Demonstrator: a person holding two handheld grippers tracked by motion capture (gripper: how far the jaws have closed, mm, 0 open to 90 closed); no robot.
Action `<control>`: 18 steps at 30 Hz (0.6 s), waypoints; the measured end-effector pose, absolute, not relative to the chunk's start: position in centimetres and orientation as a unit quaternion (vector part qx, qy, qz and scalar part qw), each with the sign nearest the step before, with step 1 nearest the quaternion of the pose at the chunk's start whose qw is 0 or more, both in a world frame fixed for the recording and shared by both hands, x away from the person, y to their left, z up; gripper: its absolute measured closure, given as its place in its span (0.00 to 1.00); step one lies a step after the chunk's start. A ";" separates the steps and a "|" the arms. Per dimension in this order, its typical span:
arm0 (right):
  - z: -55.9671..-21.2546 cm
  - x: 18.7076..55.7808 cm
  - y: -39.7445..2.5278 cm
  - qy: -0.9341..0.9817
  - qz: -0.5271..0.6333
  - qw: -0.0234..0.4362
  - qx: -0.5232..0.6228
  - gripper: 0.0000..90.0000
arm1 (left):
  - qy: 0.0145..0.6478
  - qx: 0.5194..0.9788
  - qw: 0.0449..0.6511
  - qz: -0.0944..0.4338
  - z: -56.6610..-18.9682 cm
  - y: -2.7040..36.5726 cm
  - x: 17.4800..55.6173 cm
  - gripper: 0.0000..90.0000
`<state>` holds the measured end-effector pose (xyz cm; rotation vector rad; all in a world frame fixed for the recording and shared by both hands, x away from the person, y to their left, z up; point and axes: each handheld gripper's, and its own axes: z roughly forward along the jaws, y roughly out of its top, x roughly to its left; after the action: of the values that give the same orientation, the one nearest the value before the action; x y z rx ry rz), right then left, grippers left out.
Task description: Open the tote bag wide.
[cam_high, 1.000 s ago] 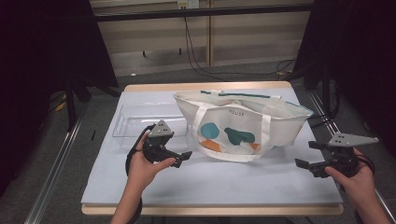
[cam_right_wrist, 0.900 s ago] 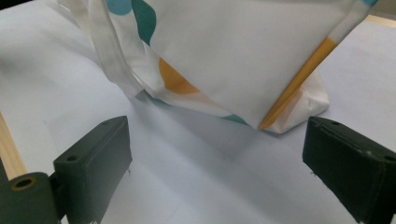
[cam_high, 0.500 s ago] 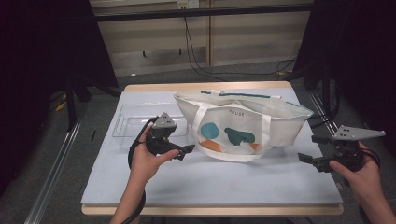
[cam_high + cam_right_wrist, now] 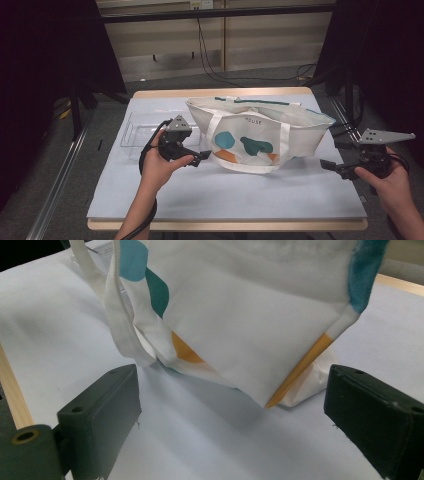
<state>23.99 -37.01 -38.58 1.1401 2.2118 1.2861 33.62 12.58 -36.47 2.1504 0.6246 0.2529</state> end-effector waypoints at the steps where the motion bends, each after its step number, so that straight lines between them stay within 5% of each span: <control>1: -38.5 24.0 -37.0 0.778 0.453 0.169 0.402 0.08 | 0.251 0.861 0.431 0.103 -36.4 12.5 33.6 0.04; 18: -36.4 25.4 -37.4 0.769 0.463 0.175 0.404 0.08 | 0.243 0.864 0.429 0.100 -35.1 12.1 33.9 0.04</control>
<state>25.42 -37.44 -36.38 1.1454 2.1792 1.3119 33.89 12.14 -35.13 2.1579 0.6078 0.2502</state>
